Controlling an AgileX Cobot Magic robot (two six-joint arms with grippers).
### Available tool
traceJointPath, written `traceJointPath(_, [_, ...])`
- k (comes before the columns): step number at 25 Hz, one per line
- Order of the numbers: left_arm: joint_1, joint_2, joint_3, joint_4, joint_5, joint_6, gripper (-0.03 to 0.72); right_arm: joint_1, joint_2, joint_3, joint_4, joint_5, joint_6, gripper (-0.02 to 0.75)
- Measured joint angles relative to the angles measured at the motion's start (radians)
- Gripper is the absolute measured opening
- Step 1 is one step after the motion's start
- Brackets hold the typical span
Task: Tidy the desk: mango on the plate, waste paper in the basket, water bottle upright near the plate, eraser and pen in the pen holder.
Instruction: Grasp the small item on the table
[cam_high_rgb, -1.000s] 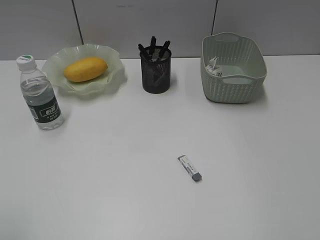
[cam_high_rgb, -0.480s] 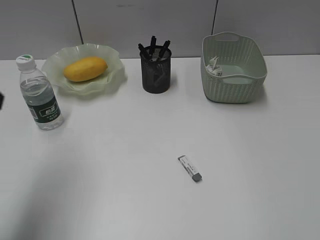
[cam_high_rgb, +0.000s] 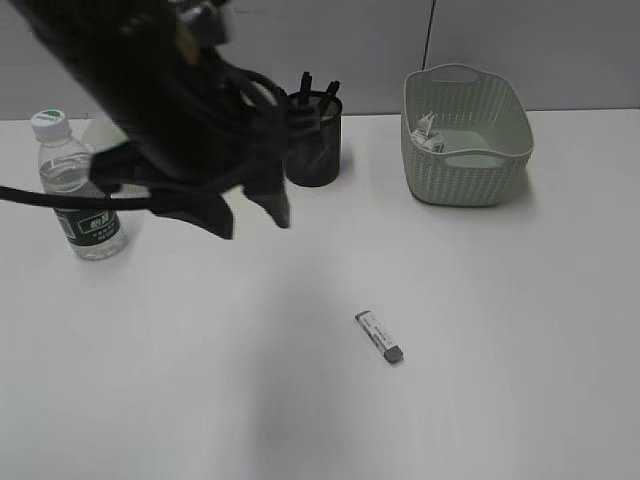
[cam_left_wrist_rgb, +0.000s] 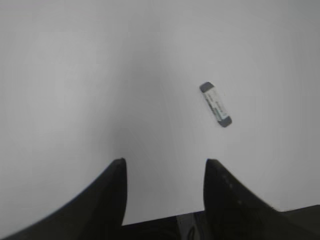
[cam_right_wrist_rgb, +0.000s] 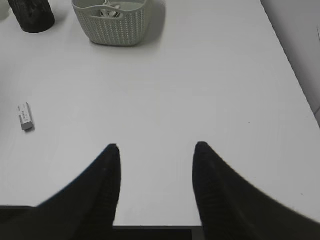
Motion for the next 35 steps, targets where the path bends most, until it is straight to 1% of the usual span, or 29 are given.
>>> traceJointPath(3, [-0.079,0.115,-0.069,0.000,0.000,-0.068,0.382,0.000,0.000,0.000,0.000,0.000,0.000,0.384])
traceJointPath(5, [-0.116,0.184,-0.107,-0.003,-0.016,-0.112,0.382,0.000,0.000,0.000,0.000,0.000,0.000,0.384])
traceJointPath(8, [-0.154,0.285,-0.142,-0.009,-0.095,-0.222,0.386,0.000,0.000,0.000,0.000,0.000,0.000,0.384])
traceJointPath(10, [-0.167,0.346,-0.158,-0.001,-0.126,-0.283,0.412,0.000,0.000,0.000,0.000,0.000,0.000,0.384])
traceJointPath(14, [-0.173,0.421,-0.214,0.059,-0.131,-0.388,0.504,0.000,0.000,0.000,0.000,0.000,0.000,0.384])
traceJointPath(19, [-0.173,0.493,-0.317,0.141,-0.105,-0.500,0.529,0.000,0.000,0.000,0.000,0.000,0.000,0.384])
traceJointPath(22, [-0.174,0.545,-0.388,0.169,-0.041,-0.517,0.529,0.000,0.000,0.001,0.000,0.000,0.001,0.384])
traceJointPath(26, [-0.174,0.606,-0.479,0.175,0.053,-0.525,0.529,0.000,0.000,0.001,0.000,0.000,0.001,0.384])
traceJointPath(29, [-0.174,0.647,-0.532,0.153,0.102,-0.526,0.525,0.000,0.000,0.001,0.000,0.000,0.001,0.384])
traceJointPath(35, [-0.174,0.723,-0.581,0.057,0.123,-0.526,0.475,0.000,0.000,0.001,0.000,-0.001,0.001,0.384])
